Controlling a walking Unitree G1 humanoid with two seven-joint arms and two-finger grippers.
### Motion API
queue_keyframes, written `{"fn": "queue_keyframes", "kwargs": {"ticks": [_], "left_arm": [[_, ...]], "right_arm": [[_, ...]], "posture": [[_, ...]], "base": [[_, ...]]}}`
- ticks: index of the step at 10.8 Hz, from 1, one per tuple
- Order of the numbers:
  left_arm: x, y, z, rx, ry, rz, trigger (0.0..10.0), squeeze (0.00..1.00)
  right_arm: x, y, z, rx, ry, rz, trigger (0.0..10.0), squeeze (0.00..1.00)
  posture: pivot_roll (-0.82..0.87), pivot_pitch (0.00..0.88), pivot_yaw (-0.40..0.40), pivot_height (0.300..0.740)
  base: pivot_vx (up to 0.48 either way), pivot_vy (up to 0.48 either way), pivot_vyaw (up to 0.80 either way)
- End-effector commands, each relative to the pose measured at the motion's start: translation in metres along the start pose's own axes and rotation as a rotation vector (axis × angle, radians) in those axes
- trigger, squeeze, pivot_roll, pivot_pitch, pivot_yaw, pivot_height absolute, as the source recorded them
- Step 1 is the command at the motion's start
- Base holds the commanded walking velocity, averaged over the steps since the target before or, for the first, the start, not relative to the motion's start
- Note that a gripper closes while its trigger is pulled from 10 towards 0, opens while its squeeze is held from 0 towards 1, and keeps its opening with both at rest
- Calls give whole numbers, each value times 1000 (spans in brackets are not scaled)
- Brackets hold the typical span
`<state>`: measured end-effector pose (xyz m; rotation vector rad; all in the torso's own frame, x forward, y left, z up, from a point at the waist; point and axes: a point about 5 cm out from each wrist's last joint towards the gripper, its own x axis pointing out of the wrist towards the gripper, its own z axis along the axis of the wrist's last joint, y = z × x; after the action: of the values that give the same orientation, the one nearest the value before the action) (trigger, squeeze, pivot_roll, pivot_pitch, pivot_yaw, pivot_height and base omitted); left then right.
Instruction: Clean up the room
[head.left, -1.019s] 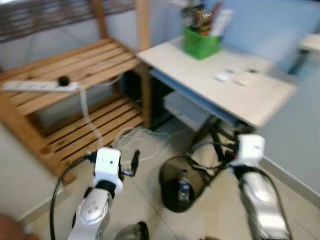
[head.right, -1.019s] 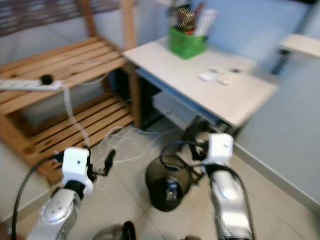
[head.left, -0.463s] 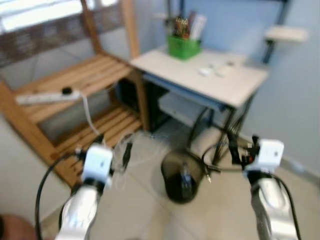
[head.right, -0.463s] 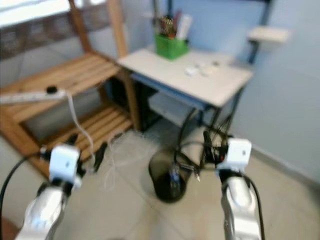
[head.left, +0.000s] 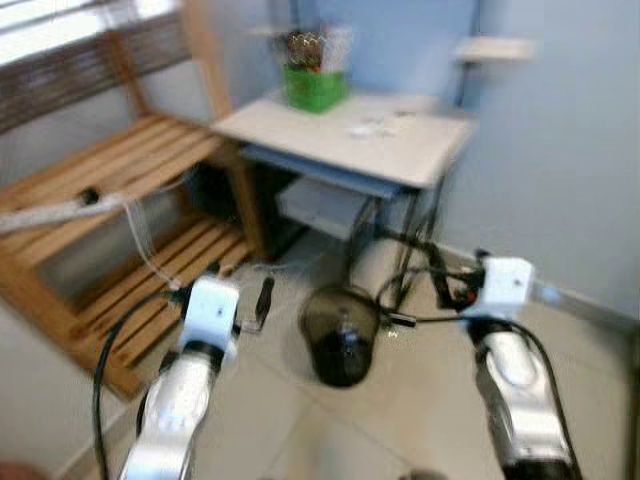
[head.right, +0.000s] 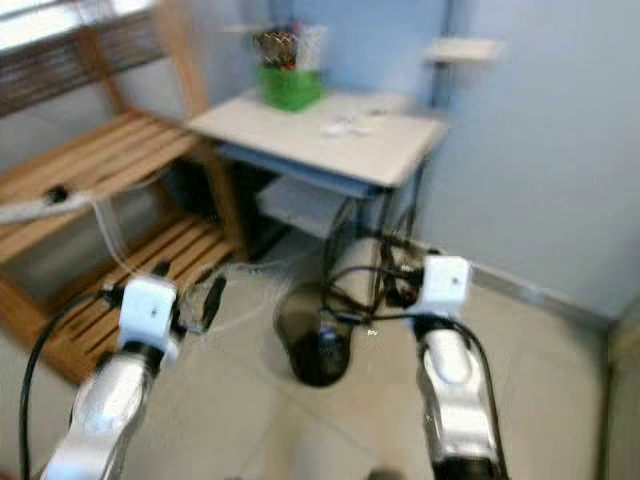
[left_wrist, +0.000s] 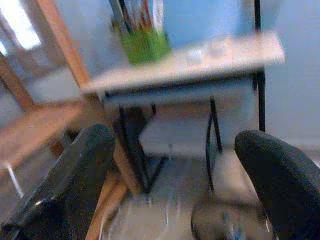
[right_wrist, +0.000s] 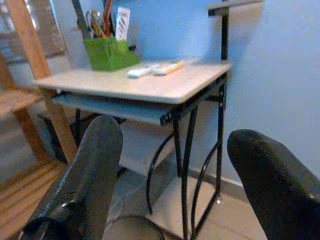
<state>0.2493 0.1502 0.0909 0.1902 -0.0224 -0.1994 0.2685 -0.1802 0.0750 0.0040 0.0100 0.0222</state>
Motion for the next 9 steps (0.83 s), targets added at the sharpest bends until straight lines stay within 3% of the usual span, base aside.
{"fn": "queue_keyframes", "kwargs": {"ticks": [1, 2, 4, 6, 9], "left_arm": [[-6, 1, -10, -4, 46, 8, 10000, 0], [-9, -2, -20, -31, 72, -2, 10000, 0], [-3, -5, -19, -91, 53, -10, 10000, 0], [0, -5, -14, -97, 34, -41, 10000, 0], [-3, -6, -4, -91, -38, -99, 10000, 0]], "right_arm": [[1, 2, -4, -4, 28, 23, 10000, 0], [-6, -6, -19, 11, 98, -15, 10000, 0], [-6, -4, -24, 24, 120, -19, 10000, 0], [-1, -1, -21, 11, 103, -5, 10000, 0], [-7, -15, -18, -5, 69, -47, 10000, 0]], "posture": [[-142, 0, 118, 740], [-135, 0, 108, 740], [-113, 0, 98, 740], [-120, 0, 107, 740], [-137, 0, 111, 740]], "base": [[0, 0, -781], [0, 0, -781], [0, 0, -781], [0, 392, -781], [0, 480, -781]]}}
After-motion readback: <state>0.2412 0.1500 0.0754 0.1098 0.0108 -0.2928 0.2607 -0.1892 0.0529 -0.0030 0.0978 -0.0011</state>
